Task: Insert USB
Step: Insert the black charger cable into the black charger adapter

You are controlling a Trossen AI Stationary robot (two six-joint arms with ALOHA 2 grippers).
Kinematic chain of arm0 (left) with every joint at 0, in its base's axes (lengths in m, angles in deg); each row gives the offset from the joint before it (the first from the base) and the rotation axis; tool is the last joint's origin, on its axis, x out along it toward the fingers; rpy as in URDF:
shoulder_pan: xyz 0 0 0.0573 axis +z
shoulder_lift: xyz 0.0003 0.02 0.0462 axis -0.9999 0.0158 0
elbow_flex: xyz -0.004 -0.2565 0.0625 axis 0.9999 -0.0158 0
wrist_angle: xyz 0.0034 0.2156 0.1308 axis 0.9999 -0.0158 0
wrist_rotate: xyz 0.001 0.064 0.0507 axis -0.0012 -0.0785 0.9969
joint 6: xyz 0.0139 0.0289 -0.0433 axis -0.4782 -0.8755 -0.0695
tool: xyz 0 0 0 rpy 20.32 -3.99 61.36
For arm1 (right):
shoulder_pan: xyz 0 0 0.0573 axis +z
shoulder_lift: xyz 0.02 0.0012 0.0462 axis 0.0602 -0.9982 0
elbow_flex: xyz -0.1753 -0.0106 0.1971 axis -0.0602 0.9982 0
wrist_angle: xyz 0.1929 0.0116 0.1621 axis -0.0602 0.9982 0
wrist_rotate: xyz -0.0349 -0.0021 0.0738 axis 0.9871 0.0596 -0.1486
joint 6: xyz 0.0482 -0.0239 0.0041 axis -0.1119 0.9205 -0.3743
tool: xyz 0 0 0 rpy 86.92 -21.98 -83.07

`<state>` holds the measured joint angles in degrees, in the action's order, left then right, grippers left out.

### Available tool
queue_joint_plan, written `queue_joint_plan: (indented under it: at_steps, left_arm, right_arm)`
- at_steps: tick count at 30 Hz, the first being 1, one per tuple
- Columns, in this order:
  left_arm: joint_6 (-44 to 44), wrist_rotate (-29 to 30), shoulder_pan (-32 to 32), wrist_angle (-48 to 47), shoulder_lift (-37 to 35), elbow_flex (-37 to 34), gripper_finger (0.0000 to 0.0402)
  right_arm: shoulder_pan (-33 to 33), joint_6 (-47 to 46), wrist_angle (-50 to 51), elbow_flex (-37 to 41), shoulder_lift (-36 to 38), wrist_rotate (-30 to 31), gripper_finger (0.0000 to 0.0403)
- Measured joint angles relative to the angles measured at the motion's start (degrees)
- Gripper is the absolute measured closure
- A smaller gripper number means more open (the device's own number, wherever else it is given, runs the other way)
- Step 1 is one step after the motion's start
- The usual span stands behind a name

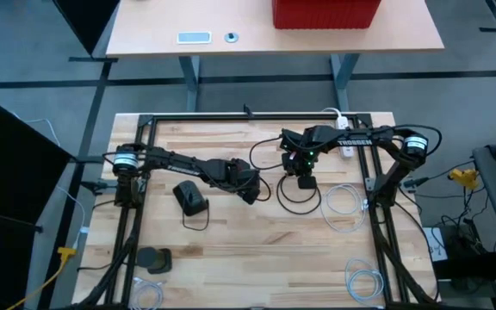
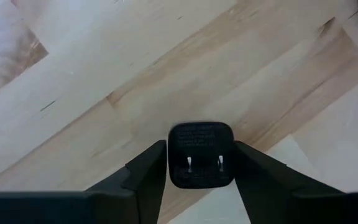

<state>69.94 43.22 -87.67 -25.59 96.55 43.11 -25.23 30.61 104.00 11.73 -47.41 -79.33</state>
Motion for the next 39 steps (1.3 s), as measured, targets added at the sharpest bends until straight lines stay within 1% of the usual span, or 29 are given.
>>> queue_joint_plan:
  at_steps: [9,12,14,17,22,27,32,36,39]
  left_arm:
    - [-0.6,1.9,0.2,0.4,1.6,0.0,0.0181]
    - [-0.8,1.6,0.2,0.9,2.0,0.0,0.0174]
    - [-0.8,0.3,0.2,1.0,2.4,0.0,0.0178]
    - [-0.9,0.2,0.2,1.0,3.1,0.0,0.0198]
    - [-3.5,0.5,0.1,1.5,3.4,0.0,0.0260]
    - [-9.2,2.0,-0.1,1.4,3.3,0.0,0.0260]
    - [-16.3,6.4,-1.5,1.1,2.0,0.0,0.0260]
    - [-18.8,9.8,-2.3,1.3,-1.6,0.0,0.0260]
    - [-21.4,13.4,-2.9,1.9,-5.3,-0.5,0.0260]
  right_arm:
    - [0.0,-0.5,-0.1,0.0,0.0,-0.4,0.0403]
    - [0.0,-0.5,0.0,0.0,0.0,-0.5,0.0403]
    - [0.0,-0.5,0.0,0.0,0.0,-0.5,0.0403]
    - [0.0,-0.5,0.0,0.0,0.0,-0.5,0.0403]
    - [0.0,-0.5,0.0,0.0,0.0,-0.5,0.0403]
    - [0.0,0.2,0.0,0.0,0.0,-0.5,0.0403]
    - [0.2,0.5,-0.1,-0.1,0.6,-0.4,0.0403]
    - [0.4,0.6,-1.0,0.1,2.4,-0.4,0.0403]
    - [0.5,0.0,-6.3,1.9,4.4,-0.4,0.0403]
